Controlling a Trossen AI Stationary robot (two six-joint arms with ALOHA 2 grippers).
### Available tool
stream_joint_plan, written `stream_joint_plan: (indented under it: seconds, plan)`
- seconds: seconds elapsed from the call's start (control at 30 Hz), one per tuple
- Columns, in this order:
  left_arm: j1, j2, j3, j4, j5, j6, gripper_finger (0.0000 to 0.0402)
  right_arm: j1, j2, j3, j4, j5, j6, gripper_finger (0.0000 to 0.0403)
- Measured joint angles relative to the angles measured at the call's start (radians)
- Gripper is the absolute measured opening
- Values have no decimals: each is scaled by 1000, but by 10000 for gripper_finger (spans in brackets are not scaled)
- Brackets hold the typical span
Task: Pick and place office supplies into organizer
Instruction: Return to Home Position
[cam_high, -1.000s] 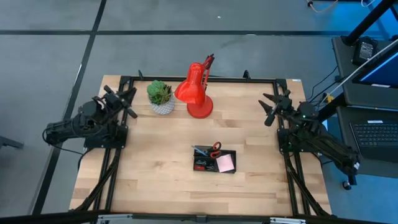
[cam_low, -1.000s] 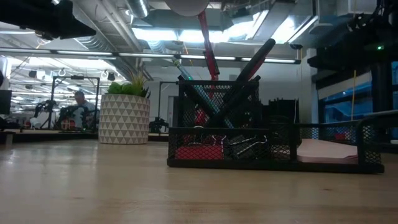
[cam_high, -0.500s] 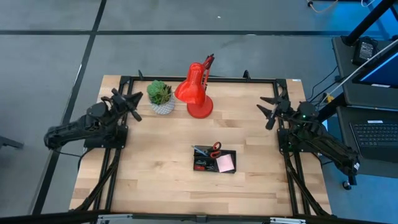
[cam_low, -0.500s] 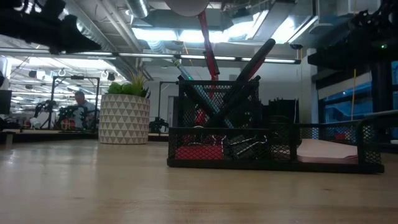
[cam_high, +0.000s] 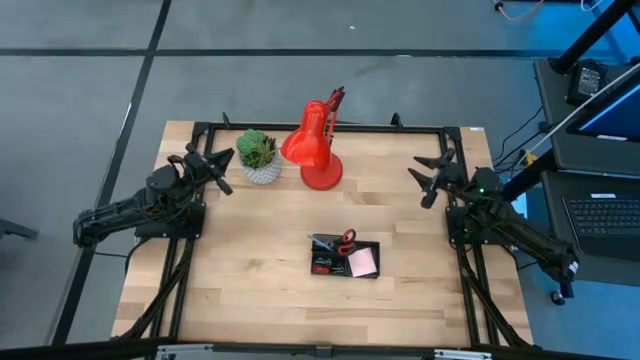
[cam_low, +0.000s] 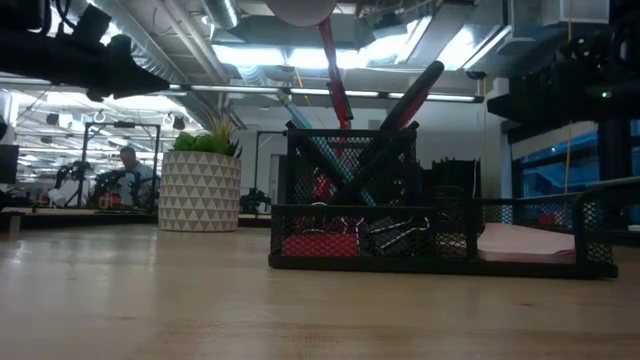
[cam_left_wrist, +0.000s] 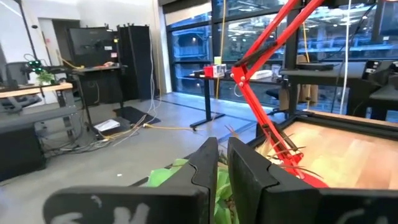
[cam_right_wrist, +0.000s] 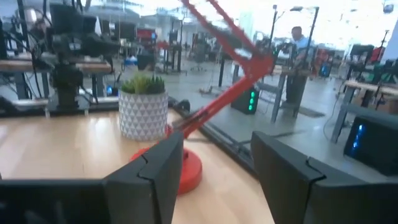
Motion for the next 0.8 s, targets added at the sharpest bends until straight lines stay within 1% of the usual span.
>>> stream_joint_plan:
  seconds: [0.1, 0.23, 0.4, 0.57, 0.67, 0.8]
  plan:
    - [8, 0, 0, -1, 14, -12, 31, 0, -2, 1, 31, 0, 10, 193]
    - [11, 0, -6, -4, 34, -24, 31, 0, -1, 1, 25, 0, 18, 193]
    - [11, 0, -72, 67, 28, -34, 31, 0, -1, 1, -3, 0, 20, 193]
    - [11, 0, -113, 78, 7, -57, 31, 0, -1, 1, -4, 0, 23, 193]
    - [11, 3, -126, 121, 7, -53, 31, 0, -1, 1, -5, 0, 23, 193]
    - [11, 2, -126, 124, 11, -53, 31, 0, -1, 1, -15, 0, 23, 193]
